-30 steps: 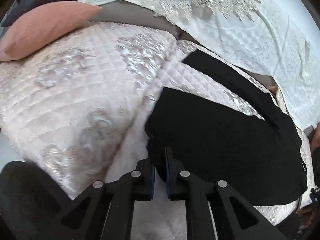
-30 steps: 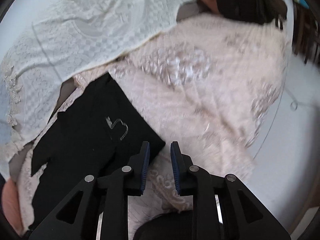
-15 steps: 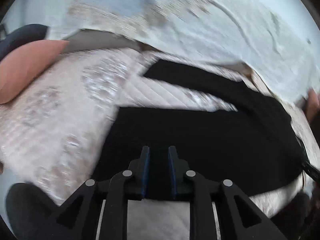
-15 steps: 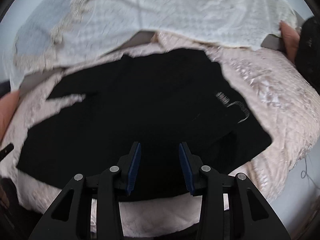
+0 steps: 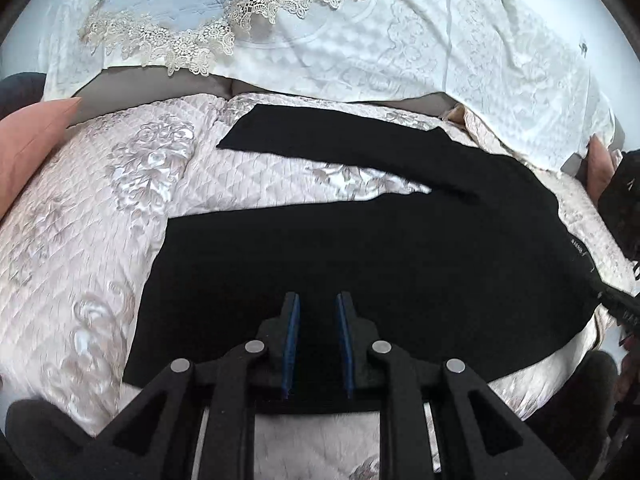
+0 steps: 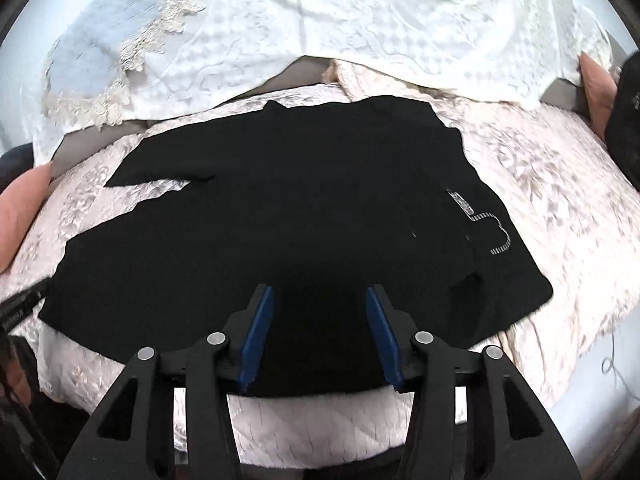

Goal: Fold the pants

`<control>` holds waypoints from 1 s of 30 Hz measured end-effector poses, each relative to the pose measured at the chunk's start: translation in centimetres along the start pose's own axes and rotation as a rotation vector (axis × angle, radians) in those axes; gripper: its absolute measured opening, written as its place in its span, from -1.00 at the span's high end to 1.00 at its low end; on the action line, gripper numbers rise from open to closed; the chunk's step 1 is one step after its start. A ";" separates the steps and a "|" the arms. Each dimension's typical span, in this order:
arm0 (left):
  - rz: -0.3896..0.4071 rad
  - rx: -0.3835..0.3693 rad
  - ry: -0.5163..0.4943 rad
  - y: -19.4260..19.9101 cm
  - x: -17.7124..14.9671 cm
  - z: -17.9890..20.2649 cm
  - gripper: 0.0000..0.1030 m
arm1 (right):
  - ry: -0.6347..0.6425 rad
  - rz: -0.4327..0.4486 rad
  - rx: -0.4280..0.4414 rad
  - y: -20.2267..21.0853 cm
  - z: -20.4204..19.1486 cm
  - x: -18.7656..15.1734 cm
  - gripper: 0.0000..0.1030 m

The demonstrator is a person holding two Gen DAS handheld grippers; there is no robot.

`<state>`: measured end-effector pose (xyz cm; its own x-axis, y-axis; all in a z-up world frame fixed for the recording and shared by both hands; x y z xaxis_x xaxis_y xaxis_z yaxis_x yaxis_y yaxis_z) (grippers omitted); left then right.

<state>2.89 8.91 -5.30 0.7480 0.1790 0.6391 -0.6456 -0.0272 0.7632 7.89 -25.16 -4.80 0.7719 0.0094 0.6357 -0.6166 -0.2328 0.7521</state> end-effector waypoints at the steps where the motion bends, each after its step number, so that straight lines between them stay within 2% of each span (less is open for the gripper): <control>1: -0.002 -0.001 0.003 -0.1 0.4 -0.2 0.60 | 0.004 -0.004 0.000 -0.2 -0.2 0.3 0.04; 4: 0.005 -0.016 0.001 -0.3 1.5 -0.5 0.59 | 0.022 0.010 0.035 -0.2 -0.9 1.1 0.04; 8: 0.024 0.000 -0.015 -1.3 3.5 -1.6 0.40 | 0.043 0.009 0.043 -0.6 -1.4 1.9 0.04; 12: 0.034 -0.005 0.030 -3.4 6.4 -3.8 0.31 | 0.061 0.010 0.062 -1.3 -2.2 3.1 0.04; 21: 0.002 0.002 0.131 -12.4 13.4 -7.9 0.30 | 0.110 0.024 0.086 -3.5 -4.9 6.1 0.04; 25: -0.059 0.062 0.190 -17.1 14.5 -9.8 0.31 | 0.124 0.029 0.083 -4.6 -5.4 7.6 0.04; 27: -0.088 0.055 0.230 -18.7 14.5 -10.4 0.30 | 0.128 0.032 0.082 -5.0 -5.5 8.2 0.04; 30: -0.051 0.061 0.249 -19.3 15.3 -10.6 0.29 | 0.132 0.039 0.077 -5.5 -5.4 9.1 0.04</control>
<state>25.19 22.60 -11.27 0.7137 0.4182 0.5619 -0.5917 -0.0693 0.8032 17.49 -18.57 -2.25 0.7174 0.1254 0.6852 -0.6279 -0.3097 0.7141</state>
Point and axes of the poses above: each gripper's, at about its wrist camera, not at the fingertips, and y roughly against the way its jaws point, z to its right, x to its top, the point moved 4 cm from there along -y, roughly the way its jaws point, and after that the axes turned 3 degrees about x, right-handed, at the moved point
